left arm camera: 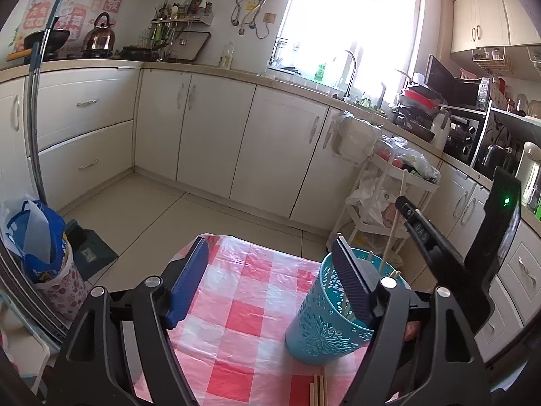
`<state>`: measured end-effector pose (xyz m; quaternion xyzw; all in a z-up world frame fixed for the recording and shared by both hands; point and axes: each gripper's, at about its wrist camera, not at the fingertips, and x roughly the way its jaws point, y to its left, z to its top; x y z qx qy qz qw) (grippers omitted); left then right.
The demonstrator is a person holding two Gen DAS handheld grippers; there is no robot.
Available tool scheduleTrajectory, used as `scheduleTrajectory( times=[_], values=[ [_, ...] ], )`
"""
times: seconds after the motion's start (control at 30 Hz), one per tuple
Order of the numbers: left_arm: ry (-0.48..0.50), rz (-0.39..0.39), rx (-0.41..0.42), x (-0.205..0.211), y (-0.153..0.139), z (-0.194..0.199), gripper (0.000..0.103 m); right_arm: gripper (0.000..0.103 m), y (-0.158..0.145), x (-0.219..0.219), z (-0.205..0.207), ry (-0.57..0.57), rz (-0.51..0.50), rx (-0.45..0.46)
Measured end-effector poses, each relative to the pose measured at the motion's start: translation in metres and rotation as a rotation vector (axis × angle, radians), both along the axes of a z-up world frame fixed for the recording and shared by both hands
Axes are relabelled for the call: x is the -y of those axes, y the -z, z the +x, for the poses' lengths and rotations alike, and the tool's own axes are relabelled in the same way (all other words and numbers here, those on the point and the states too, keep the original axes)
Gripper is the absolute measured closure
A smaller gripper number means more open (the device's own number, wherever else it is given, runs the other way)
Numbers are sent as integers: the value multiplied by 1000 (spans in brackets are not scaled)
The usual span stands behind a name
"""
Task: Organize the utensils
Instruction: 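Lower the stick into the teal cup and open the right tool, then withdraw the right tool from the cup toward the remaining sticks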
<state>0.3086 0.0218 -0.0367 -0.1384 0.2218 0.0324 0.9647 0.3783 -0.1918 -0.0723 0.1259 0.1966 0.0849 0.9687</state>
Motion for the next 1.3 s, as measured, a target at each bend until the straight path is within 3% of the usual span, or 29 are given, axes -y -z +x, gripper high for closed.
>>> scheduleTrajectory(
  times=[0.13,0.27,0.43,0.6,0.87,1.0,1.17,1.23,1.3],
  values=[
    [0,16,-13,2,0,2,31,95,12,0,-11,-22,0,-39],
    [-3,47,-14,8,-3,-1,27,79,11,3,-29,-53,3,-56],
    [-6,98,-8,17,-7,-7,21,72,0,8,-68,-92,-17,-49],
    [-10,119,-24,20,-7,-7,17,48,-13,18,-113,-87,-48,-50],
    [12,154,-45,28,-14,-22,11,47,-18,32,-176,-69,-70,-91],
    [32,160,-34,33,-18,-45,8,40,-25,30,-201,-67,-85,-79],
    [48,165,-50,35,-15,-58,8,39,-12,32,-209,-79,-102,-132],
    [60,171,-59,33,-9,-59,8,45,5,35,-206,-86,-111,-189],
    [59,182,-93,30,1,-55,8,62,28,38,-199,-102,-103,-281]
  ],
)
